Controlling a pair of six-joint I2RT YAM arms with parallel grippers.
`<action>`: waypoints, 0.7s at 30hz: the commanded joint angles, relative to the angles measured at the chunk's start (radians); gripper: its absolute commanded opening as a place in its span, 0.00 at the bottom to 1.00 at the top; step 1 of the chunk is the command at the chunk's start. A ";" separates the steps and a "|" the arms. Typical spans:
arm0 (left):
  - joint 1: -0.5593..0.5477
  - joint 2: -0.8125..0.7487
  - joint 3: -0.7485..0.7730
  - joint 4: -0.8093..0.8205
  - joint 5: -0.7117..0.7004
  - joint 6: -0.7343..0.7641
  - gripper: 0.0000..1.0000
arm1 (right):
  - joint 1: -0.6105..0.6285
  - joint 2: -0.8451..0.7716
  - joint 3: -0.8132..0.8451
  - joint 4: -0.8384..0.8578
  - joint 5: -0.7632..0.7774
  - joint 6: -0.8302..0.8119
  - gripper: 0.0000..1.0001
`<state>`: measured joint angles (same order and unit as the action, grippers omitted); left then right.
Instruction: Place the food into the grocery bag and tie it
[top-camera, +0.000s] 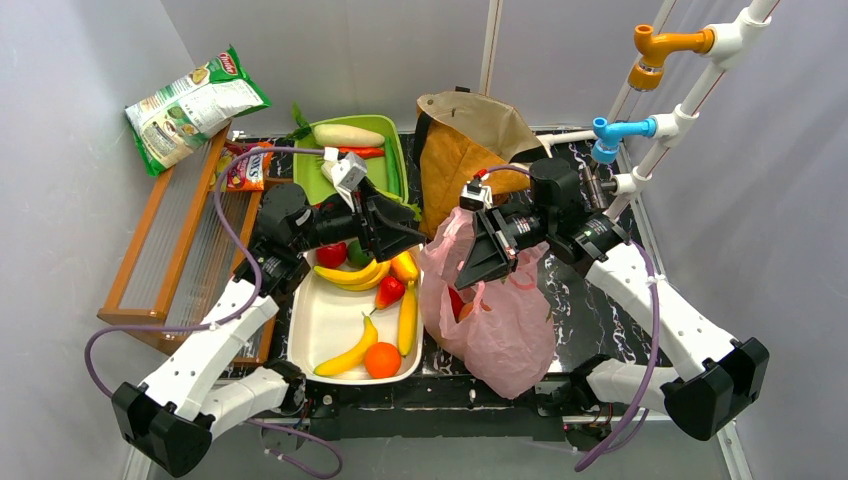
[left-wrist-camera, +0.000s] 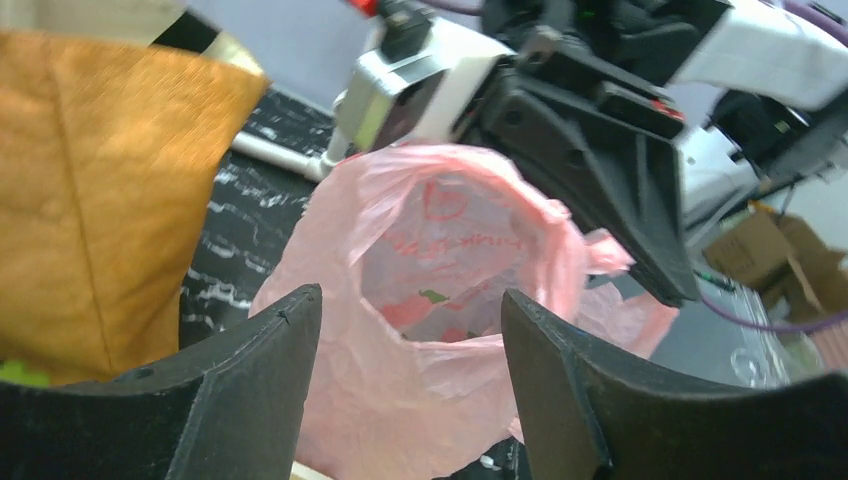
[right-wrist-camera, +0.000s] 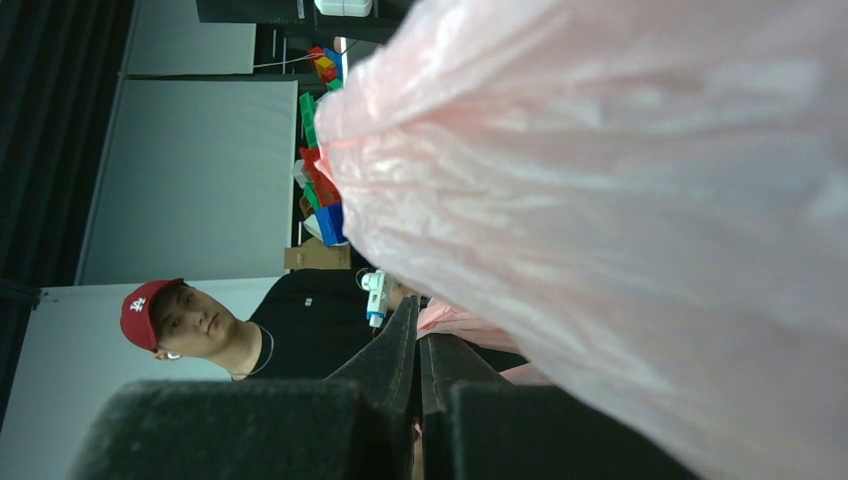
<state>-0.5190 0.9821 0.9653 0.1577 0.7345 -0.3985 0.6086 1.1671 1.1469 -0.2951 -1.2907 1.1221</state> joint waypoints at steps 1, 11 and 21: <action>0.010 0.043 0.073 0.101 0.234 0.187 0.66 | -0.007 -0.007 0.022 -0.014 -0.033 -0.023 0.01; -0.003 0.134 0.107 0.135 0.423 0.355 0.54 | -0.010 -0.019 0.019 -0.016 -0.039 -0.024 0.01; -0.018 0.205 0.162 0.163 0.404 0.367 0.36 | -0.017 0.004 0.047 -0.015 -0.060 -0.028 0.01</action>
<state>-0.5285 1.1831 1.0824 0.2913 1.1244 -0.0578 0.5999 1.1675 1.1484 -0.3180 -1.3121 1.1175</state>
